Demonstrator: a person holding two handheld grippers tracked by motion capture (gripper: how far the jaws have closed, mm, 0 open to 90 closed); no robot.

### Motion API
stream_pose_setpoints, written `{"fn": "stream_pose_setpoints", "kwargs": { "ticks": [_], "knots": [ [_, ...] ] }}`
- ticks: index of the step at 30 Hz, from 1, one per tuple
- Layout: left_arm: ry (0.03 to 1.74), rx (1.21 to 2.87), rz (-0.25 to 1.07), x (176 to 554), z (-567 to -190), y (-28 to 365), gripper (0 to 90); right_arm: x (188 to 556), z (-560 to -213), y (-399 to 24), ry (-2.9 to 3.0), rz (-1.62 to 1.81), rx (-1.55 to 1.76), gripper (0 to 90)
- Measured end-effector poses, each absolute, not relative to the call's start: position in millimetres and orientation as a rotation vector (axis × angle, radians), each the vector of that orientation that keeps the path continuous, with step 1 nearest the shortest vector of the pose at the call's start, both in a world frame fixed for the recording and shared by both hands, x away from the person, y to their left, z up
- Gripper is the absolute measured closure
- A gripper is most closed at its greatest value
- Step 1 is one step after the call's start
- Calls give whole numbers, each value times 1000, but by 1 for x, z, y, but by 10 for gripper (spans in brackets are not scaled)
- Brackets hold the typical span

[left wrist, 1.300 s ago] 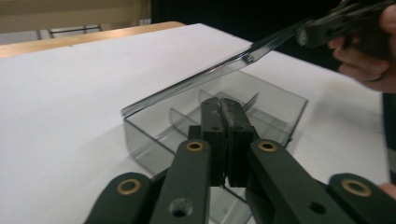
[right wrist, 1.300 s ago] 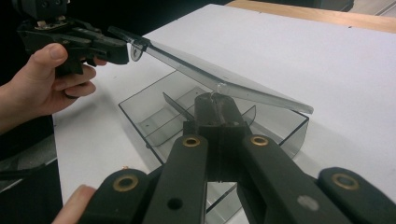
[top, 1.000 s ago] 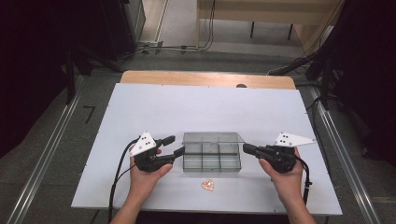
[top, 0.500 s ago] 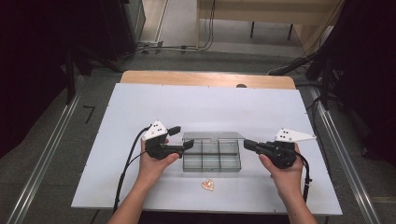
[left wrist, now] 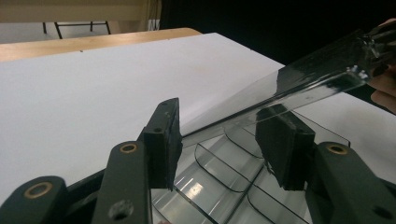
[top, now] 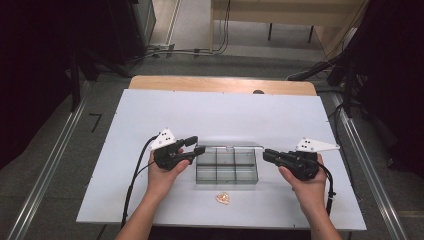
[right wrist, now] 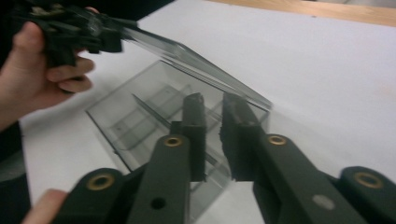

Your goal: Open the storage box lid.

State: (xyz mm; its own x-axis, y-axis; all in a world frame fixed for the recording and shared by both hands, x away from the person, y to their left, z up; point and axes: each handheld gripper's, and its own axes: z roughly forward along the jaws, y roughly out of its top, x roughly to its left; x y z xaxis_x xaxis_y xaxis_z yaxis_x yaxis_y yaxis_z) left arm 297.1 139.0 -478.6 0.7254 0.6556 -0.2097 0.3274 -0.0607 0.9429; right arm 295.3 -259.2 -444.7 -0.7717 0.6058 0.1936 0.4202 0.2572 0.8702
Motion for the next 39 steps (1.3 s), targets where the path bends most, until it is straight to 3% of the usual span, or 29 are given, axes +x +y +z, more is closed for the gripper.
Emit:
{"fn": "stream_pose_setpoints", "kwargs": {
  "ticks": [5,11,28,39],
  "knots": [
    [827,1639,307,302,-480,139,518,301,-440,-264,2289,1532,1012,593],
    [832,1646,304,307,-478,135,530,313,-436,-250,2293,1514,939,526],
    [894,1585,288,318,-477,133,590,340,-445,-227,2256,1558,932,619],
    [924,1563,256,333,-479,127,578,351,-452,-225,2192,1614,988,659]
  ]
}}
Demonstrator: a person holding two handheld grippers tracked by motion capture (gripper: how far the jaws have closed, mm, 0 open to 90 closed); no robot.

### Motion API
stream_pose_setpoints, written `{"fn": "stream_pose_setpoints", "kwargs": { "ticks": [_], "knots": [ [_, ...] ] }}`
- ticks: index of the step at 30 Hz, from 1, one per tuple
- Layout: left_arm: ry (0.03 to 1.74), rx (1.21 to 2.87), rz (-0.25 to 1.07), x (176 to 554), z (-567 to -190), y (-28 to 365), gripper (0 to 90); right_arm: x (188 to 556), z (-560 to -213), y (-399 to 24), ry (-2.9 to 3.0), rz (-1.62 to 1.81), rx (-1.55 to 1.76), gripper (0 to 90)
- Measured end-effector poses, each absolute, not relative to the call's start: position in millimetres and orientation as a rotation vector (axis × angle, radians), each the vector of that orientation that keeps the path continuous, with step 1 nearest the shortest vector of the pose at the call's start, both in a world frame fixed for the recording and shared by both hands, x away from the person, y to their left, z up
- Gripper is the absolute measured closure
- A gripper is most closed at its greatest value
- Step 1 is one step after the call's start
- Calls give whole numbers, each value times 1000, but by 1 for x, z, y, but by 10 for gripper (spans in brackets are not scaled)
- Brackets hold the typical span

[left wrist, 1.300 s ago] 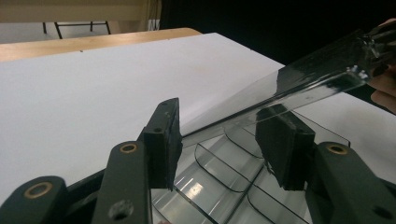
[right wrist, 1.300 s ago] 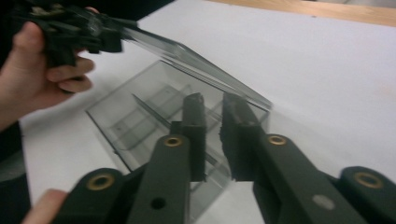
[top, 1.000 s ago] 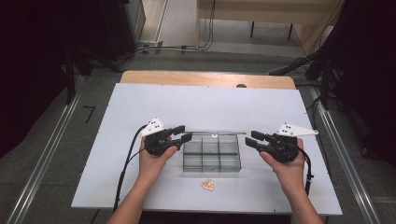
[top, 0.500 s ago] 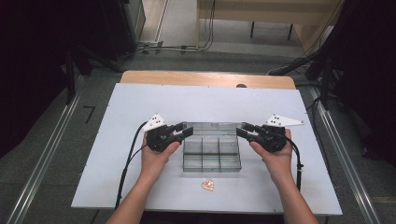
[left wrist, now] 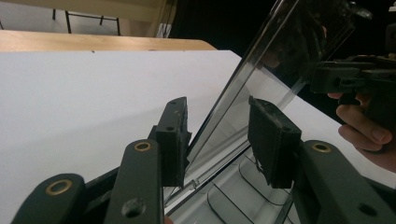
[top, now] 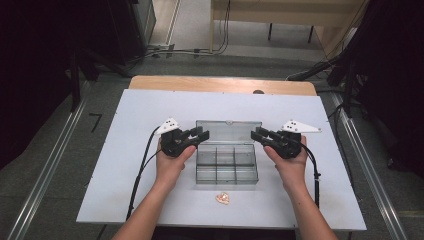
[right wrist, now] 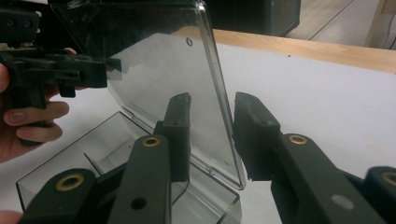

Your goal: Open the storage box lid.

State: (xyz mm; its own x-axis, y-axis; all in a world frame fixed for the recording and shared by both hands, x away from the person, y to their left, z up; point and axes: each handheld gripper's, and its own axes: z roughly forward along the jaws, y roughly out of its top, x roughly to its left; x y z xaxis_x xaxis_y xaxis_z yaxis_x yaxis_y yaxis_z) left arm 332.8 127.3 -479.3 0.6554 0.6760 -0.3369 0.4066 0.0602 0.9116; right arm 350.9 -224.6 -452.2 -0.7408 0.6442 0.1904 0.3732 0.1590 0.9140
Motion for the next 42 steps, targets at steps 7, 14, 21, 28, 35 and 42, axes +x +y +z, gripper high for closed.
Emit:
{"fn": "stream_pose_setpoints", "kwargs": {
  "ticks": [7,14,21,28,35,42],
  "knots": [
    [955,1549,246,335,-484,125,563,357,-463,-223,2201,1617,1009,671],
    [982,1536,231,339,-488,125,581,363,-469,-223,2194,1637,1025,689],
    [1014,1508,203,347,-494,126,615,371,-478,-220,2184,1648,1081,691],
    [1034,1496,185,351,-498,125,602,375,-485,-218,2205,1638,1121,689],
    [1068,1505,188,356,-500,124,648,379,-490,-217,2184,1663,1205,710],
    [1058,1513,186,358,-501,125,664,379,-490,-217,2174,1669,1257,717]
  ]
}}
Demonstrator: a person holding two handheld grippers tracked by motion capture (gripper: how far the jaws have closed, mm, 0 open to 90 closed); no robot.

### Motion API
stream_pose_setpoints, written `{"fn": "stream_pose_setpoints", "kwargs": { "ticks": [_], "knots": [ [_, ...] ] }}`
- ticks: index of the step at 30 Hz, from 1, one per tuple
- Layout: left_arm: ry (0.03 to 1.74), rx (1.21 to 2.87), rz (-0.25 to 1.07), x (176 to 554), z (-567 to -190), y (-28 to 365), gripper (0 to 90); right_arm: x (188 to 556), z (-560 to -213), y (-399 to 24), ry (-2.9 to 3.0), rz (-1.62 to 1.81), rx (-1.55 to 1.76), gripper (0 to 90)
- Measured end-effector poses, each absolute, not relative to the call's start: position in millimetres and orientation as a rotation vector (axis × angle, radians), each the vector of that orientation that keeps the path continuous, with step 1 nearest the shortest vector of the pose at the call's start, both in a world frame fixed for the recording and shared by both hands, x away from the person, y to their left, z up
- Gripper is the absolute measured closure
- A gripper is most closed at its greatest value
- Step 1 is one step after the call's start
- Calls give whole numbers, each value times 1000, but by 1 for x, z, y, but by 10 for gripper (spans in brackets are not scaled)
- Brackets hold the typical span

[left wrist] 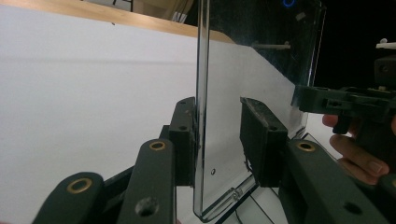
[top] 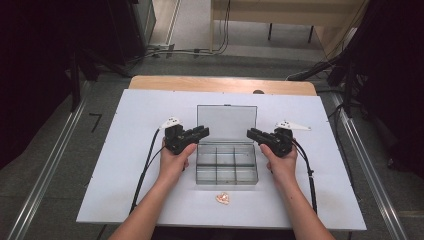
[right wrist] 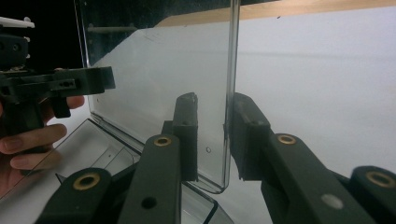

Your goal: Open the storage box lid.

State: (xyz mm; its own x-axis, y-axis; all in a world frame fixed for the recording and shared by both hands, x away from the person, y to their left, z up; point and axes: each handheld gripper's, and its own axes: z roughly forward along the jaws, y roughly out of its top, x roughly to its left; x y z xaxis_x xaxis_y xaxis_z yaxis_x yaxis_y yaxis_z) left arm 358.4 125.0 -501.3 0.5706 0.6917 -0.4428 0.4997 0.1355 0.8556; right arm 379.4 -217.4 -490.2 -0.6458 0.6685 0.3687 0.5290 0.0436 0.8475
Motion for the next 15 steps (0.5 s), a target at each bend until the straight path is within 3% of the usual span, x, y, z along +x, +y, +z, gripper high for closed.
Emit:
{"fn": "stream_pose_setpoints", "kwargs": {
  "ticks": [15],
  "knots": [
    [1104,1524,156,366,-505,123,636,381,-496,-217,2161,1655,1275,684]
  ]
}}
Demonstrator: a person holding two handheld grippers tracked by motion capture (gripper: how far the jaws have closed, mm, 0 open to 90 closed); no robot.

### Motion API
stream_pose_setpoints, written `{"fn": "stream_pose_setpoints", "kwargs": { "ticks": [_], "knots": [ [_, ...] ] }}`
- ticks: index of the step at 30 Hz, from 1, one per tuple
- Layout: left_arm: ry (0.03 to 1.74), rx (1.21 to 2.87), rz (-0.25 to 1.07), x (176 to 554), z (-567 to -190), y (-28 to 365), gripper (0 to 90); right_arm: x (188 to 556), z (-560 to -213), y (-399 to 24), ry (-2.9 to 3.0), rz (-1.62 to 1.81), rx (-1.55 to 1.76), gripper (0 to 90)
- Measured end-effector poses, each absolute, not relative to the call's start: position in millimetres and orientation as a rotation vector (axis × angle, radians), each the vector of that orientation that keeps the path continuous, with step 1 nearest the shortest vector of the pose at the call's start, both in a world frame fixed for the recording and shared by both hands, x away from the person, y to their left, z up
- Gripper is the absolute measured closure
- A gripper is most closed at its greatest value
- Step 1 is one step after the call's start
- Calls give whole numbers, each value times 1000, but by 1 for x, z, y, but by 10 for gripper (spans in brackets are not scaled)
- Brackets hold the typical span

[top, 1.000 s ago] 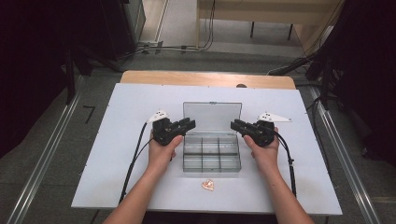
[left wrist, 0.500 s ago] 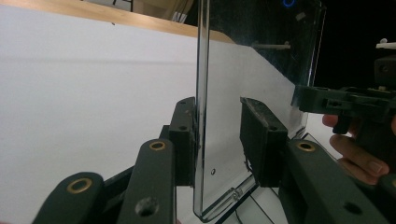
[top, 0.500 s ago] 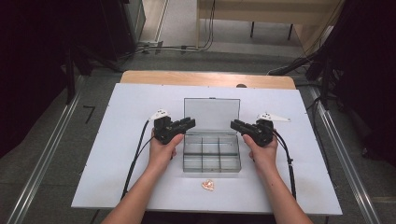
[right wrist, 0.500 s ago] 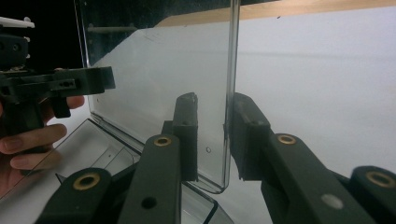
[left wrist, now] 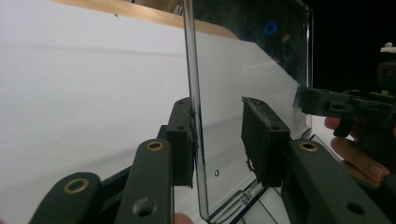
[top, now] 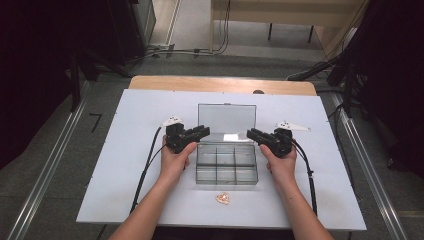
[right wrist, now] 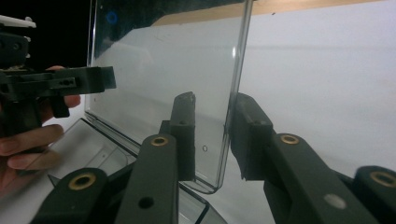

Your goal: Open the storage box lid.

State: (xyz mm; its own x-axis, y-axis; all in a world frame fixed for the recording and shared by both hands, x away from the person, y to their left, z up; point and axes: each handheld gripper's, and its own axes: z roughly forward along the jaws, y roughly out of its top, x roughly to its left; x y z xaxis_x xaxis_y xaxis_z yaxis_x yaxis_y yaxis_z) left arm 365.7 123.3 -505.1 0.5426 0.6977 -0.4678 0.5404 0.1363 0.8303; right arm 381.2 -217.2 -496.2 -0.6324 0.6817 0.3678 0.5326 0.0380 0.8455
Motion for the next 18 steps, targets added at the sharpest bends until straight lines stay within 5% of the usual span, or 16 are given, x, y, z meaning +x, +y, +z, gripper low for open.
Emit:
{"fn": "stream_pose_setpoints", "kwargs": {
  "ticks": [18],
  "knots": [
    [1149,1535,116,371,-509,123,584,384,-502,-219,2176,1632,1350,677]
  ]
}}
